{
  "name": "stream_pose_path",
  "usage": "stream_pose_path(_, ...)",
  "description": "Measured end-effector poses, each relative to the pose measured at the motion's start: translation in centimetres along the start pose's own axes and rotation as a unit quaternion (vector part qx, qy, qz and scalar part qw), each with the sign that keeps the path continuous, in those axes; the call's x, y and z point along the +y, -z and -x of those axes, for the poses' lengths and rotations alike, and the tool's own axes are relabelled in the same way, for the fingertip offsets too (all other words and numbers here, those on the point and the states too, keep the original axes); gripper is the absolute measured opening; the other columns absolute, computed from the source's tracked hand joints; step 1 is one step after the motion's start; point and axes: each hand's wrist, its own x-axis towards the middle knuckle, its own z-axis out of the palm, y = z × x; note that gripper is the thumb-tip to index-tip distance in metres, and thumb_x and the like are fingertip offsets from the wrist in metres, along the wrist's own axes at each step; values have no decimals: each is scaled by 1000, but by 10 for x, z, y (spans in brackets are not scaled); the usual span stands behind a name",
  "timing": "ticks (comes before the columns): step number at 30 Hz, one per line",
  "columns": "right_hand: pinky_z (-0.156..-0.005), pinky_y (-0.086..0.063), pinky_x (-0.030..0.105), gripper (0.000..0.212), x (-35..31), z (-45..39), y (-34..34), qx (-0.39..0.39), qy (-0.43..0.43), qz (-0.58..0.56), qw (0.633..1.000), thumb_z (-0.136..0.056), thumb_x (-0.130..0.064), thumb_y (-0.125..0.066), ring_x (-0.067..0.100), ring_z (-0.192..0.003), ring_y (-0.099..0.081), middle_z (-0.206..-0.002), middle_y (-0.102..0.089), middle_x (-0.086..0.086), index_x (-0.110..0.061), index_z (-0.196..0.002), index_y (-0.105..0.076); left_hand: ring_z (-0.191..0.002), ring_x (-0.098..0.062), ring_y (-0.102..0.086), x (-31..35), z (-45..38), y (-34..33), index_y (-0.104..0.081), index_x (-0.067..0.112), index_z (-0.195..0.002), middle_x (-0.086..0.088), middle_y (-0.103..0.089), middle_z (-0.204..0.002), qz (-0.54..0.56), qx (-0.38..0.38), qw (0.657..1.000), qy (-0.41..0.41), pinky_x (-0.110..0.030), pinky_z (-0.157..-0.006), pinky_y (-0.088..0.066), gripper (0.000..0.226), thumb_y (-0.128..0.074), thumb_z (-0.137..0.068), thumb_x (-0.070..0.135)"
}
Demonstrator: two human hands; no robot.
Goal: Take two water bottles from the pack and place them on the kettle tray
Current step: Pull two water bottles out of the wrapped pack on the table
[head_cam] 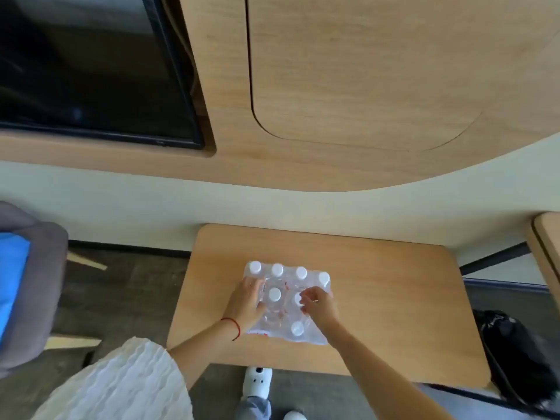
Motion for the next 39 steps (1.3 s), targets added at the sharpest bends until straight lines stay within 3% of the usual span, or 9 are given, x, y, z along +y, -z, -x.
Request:
stream_pose_path(5,-81,-47,31,31,7,-14,-14,5,56,210,976,-87,-11,-57,28,-95,-61,-118,-54,14,-7,-118,-53,-147,-29,-8,-31,-19,-16,-11,13,-148,-12,-1,-159,-153,-50,986,-40,-37,-119,-21,81,-60,-87,32)
stream_pose_path(9,-82,-48,34,39,17,-26,-23,-10,64,279,958,-89,-18,-55,29,-98,-61,-125,-51,13,-15,-126,-44,-136,-22,38,-47,-28,-38,20,7,-143,-8,53,-138,-273,-77,956,-78,-39,-116,17,108,-55,-83,56)
stream_pose_path(12,-85,-50,36,44,20,-34,-27,-18,68,325,943,-91,-28,-53,28,-105,-61,-126,-54,12,-19,-131,-38,-137,-21,37,-50,-26,-48,2,0,-145,-23,-18,-153,-324,-13,943,-74,-38,-113,23,129,-70,-61,65)
stream_pose_path(14,-83,-51,36,43,20,-39,-29,-3,69,346,936,-91,-32,-54,28,-104,-62,-124,-57,10,-21,-129,-39,-140,-24,32,-53,-26,-49,6,1,-145,-20,-36,-148,-333,-24,940,-73,-39,-113,17,132,-69,-59,68)
stream_pose_path(20,-62,-43,34,42,16,-53,-37,27,74,425,902,-92,-28,-52,29,-92,-65,-107,-66,12,-21,-130,-35,-143,-28,3,-61,-27,-55,-27,1,-141,-17,-25,-150,-322,-8,943,-86,-40,-114,6,105,-65,-68,66)
stream_pose_path(26,-58,-35,29,33,17,-50,-20,8,125,354,927,-86,-22,-57,24,-70,-53,-94,-66,15,-14,-115,-43,-145,-24,16,-67,-31,-61,-32,2,-141,-18,-28,-152,-301,-3,950,-87,-38,-115,7,100,-62,-69,65)
stream_pose_path(32,-57,-34,26,34,-13,-23,10,0,198,347,917,-80,-28,-62,23,-66,-47,-76,-56,7,-14,-108,-48,-140,-30,-15,-63,-29,-58,-34,1,-141,-19,-30,-152,-298,-48,951,-64,-37,-116,9,88,-27,-80,65)
stream_pose_path(36,-54,-33,26,32,-44,7,35,19,226,333,915,-73,-31,-64,24,-63,-42,-69,-55,6,-18,-99,-52,-139,-36,-24,-59,-25,-51,-38,-1,-138,-17,-25,-150,-257,-15,961,-105,-29,-119,8,95,-67,-70,58)
stream_pose_path(39,-45,-31,25,24,-74,30,54,37,252,284,924,-67,-28,-66,16,-47,-34,-47,-39,-5,-19,-84,-53,-143,-24,-26,-48,-19,-33,-19,13,-147,-2,-14,-155,-116,-1,987,-114,-27,-116,-20,106,-74,-67,54)
